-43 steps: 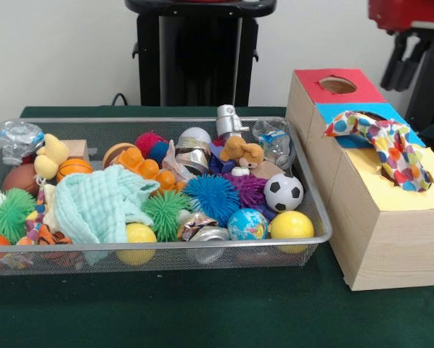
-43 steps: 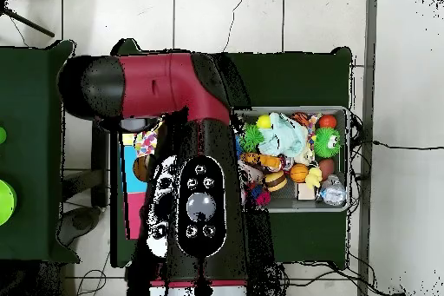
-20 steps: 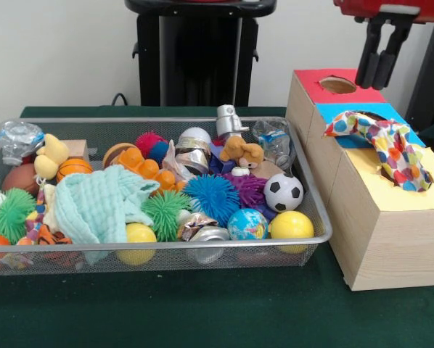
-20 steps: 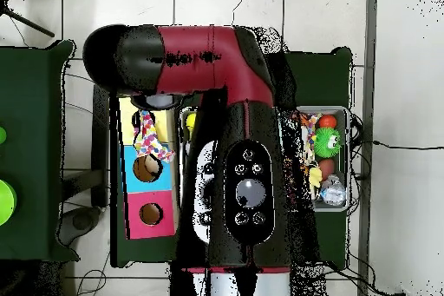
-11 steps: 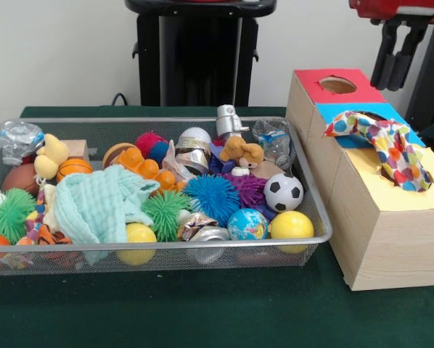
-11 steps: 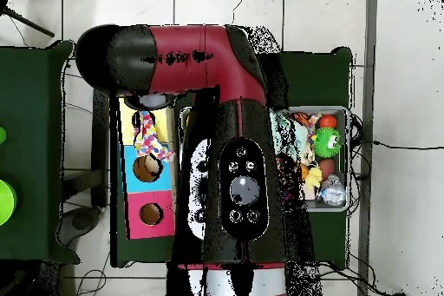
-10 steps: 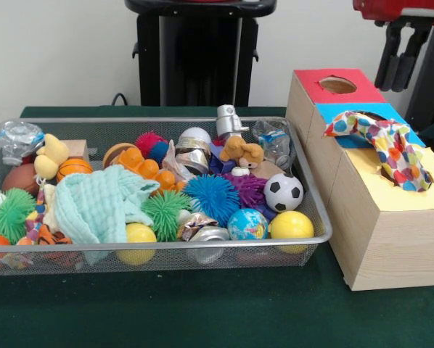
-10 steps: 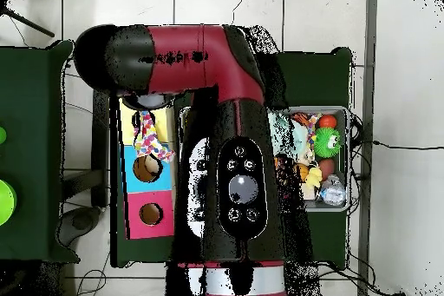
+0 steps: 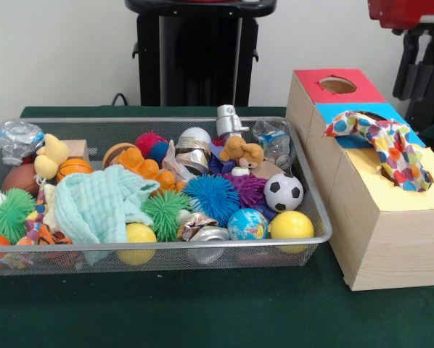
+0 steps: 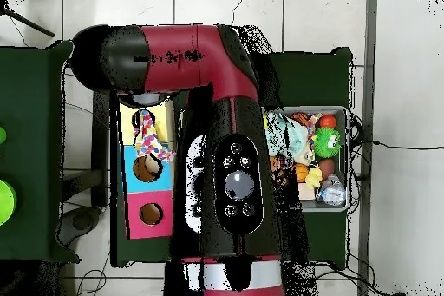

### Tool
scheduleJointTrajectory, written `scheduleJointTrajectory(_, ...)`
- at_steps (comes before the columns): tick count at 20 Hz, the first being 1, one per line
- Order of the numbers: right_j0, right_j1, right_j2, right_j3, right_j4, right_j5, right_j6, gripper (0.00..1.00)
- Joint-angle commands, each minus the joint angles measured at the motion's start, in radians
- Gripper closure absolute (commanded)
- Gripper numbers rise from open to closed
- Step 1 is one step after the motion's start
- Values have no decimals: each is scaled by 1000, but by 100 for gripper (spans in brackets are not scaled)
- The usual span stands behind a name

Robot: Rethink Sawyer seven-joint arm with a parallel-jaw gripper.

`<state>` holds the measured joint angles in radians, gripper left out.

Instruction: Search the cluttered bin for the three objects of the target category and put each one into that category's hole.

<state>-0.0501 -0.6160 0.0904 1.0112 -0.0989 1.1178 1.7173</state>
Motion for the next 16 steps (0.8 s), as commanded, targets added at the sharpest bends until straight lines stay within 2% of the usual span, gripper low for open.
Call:
scheduleJointTrajectory(1, -24, 54, 85, 118, -40, -57, -97, 100)
scheduleJointTrajectory(6, -34, 59, 93, 102, -57, -46, -135, 100)
scheduleJointTrajectory(9, -44, 54, 103, 115, -50, -75, -131, 100)
scheduleJointTrajectory(10, -46, 51, 105, 120, -47, -87, -126, 0)
scheduleJointTrajectory(16, -60, 67, 126, 91, -54, -15, -167, 0)
